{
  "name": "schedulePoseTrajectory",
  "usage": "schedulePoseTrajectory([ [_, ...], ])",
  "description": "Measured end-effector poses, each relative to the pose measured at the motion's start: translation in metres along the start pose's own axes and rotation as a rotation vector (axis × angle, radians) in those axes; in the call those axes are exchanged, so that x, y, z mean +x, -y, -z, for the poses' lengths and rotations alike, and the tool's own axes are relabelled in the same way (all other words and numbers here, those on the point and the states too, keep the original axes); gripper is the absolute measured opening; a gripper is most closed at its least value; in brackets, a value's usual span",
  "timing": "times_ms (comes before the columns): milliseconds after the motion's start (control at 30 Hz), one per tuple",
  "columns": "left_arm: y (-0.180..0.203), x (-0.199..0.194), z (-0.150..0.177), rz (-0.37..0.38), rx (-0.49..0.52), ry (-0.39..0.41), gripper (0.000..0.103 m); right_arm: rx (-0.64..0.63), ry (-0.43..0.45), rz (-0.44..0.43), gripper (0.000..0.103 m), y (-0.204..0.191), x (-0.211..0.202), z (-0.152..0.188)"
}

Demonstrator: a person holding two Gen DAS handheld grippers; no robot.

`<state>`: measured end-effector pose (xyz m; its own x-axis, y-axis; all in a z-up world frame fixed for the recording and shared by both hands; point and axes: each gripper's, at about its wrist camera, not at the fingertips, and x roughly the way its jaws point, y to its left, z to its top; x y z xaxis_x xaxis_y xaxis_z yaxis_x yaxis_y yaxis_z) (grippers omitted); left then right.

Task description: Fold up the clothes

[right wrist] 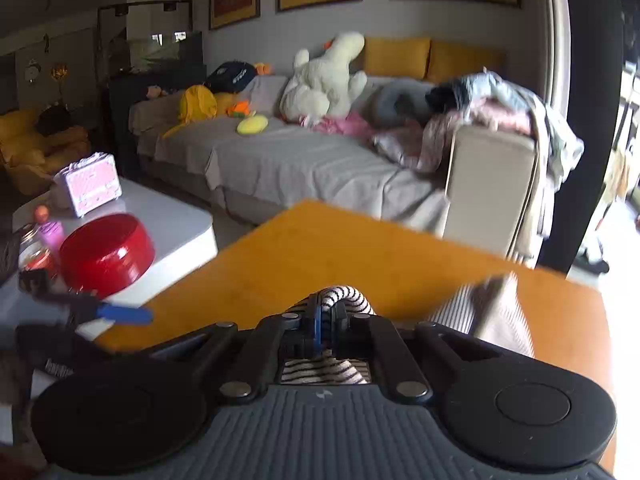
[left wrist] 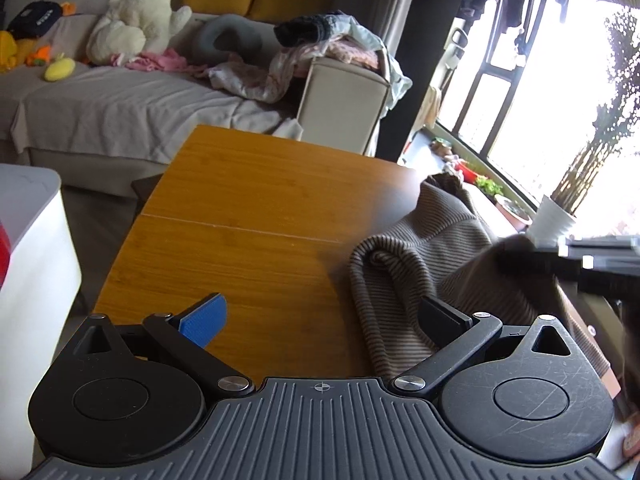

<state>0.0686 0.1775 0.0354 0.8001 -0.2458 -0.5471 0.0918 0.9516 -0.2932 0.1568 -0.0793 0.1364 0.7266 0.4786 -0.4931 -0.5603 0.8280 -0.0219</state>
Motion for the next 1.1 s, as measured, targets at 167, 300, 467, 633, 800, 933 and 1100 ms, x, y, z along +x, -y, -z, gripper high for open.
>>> schedulePoseTrajectory([
  [167, -0.013, 0.002, -0.011, 0.026, -0.021, 0.039, 0.103, -0.006, 0.058, -0.035, 0.004, 0.005, 0.072, -0.085],
  [300, -0.009, 0.011, -0.018, 0.052, 0.019, 0.019, 0.103, -0.071, -0.027, -0.100, 0.006, -0.010, 0.128, -0.105],
  [467, 0.011, 0.029, -0.025, 0.101, 0.116, -0.003, 0.103, -0.115, 0.026, -0.036, 0.036, 0.007, 0.107, -0.086],
  [633, 0.038, 0.052, -0.036, 0.179, 0.200, -0.019, 0.103, -0.088, 0.046, 0.226, 0.048, 0.059, 0.059, -0.040],
  [800, 0.076, 0.091, -0.050, 0.236, 0.311, -0.029, 0.103, 0.042, -0.071, 0.315, 0.048, 0.088, 0.045, 0.033],
  [933, 0.089, 0.117, -0.042, 0.273, 0.325, -0.083, 0.103, 0.101, -0.096, 0.323, 0.060, 0.090, 0.067, 0.070],
  [1100, 0.100, 0.139, -0.018, 0.254, 0.332, -0.146, 0.103, -0.071, -0.196, 0.376, 0.017, 0.100, 0.103, 0.096],
])
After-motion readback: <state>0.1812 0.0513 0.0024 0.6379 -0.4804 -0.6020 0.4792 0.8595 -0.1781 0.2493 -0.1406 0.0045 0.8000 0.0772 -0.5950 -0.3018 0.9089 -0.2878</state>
